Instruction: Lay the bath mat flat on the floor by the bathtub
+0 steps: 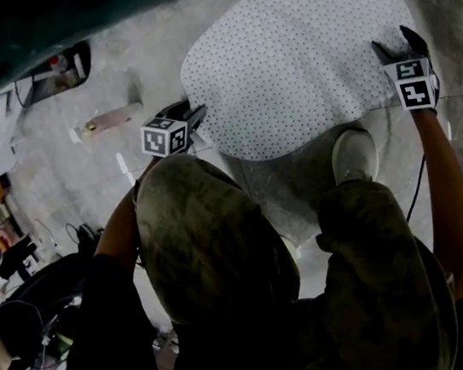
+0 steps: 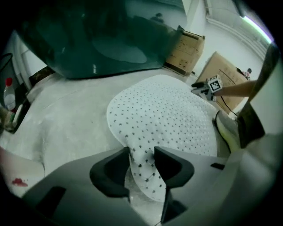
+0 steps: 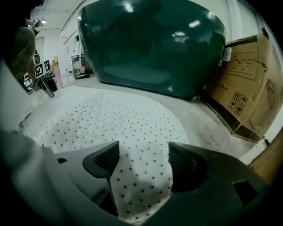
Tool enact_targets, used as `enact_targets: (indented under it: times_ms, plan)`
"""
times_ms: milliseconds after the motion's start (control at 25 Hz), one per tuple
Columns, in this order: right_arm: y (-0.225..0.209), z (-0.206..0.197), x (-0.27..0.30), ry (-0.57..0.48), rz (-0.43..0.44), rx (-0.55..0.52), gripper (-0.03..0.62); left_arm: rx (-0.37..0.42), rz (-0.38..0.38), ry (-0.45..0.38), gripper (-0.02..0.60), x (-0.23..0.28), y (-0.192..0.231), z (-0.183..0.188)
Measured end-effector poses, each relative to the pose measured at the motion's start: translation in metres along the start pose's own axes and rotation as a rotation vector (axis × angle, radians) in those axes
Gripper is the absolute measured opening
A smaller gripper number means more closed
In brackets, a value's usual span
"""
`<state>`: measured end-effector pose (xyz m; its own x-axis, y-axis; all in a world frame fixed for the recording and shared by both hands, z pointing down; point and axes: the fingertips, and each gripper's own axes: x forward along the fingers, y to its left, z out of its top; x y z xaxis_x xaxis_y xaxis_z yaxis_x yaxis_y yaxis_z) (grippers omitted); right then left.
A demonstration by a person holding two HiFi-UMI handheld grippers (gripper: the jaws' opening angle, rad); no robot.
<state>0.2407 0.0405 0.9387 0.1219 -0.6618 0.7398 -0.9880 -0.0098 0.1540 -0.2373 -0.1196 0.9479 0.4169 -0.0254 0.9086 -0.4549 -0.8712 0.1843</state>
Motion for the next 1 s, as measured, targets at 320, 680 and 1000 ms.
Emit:
enact_targets:
  times_ms: [320, 680, 1000]
  plan:
    - [0.011, 0.003, 0.007, -0.011, 0.145, 0.101, 0.236, 0.041, -0.058, 0.045, 0.064, 0.000, -0.004, 0.006]
    - [0.022, 0.011, 0.001, -0.041, 0.090, -0.022, 0.029, -0.020, 0.125, -0.029, 0.043, -0.009, 0.035, 0.043]
    - [-0.073, -0.016, 0.006, -0.010, 0.002, 0.361, 0.284, 0.009, 0.188, -0.018, 0.043, -0.017, 0.047, 0.049]
